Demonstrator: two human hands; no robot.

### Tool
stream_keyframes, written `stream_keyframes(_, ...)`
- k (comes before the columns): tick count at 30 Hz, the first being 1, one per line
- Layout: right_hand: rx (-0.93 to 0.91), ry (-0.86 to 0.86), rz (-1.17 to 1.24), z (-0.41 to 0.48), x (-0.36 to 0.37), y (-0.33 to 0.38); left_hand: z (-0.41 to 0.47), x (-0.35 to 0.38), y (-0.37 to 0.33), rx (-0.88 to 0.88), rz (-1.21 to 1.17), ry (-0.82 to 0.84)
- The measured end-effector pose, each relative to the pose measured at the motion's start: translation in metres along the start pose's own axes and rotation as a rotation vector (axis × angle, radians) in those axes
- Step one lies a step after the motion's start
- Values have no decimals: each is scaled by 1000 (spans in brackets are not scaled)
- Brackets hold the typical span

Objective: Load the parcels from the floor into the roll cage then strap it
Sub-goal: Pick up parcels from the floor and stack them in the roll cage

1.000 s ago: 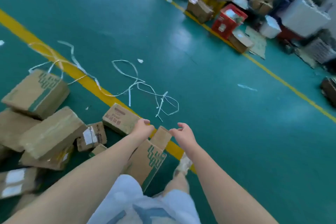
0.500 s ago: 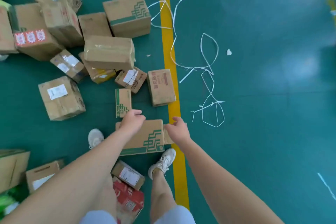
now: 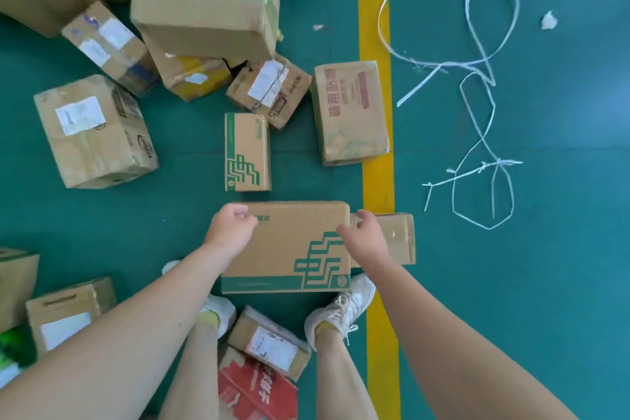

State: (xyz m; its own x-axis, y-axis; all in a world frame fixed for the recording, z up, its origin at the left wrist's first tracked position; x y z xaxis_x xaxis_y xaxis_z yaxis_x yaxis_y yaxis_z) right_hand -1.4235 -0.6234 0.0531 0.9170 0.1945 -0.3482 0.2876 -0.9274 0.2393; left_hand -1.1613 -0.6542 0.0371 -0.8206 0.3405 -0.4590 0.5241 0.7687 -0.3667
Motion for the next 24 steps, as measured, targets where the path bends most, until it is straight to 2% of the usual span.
stream_keyframes(7,54,-87,-18,98,39,-24,91,20,48,-52,112,-93)
stream_keyframes(11,116,-52,47,122,59,-37,112,31,70,-105,123,-77)
stream_keyframes(15,169,-92,67,116,65,-43,104,31,86,-186,78,-137)
stream_keyframes(20,319,-104,-32,76,72,-56,59,15,121,-473,3,-189)
stream_keyframes(24,295,-132,-105,23,75,-39,18,-25,132,-505,-27,-219)
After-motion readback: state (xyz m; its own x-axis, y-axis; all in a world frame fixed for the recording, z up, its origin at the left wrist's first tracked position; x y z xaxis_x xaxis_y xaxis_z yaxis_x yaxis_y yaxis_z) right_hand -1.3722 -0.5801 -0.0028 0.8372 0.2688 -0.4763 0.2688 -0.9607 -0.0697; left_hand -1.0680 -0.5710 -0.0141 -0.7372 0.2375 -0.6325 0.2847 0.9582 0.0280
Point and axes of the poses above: each hand's wrist, its own z-axis towards the middle knuckle, its own x-axis out of the palm, y = z × x, the point moved 8 cm from there along z, towards the middle knuckle, and after that the axes turned 5 degrees about x, right-handed, at the moved point
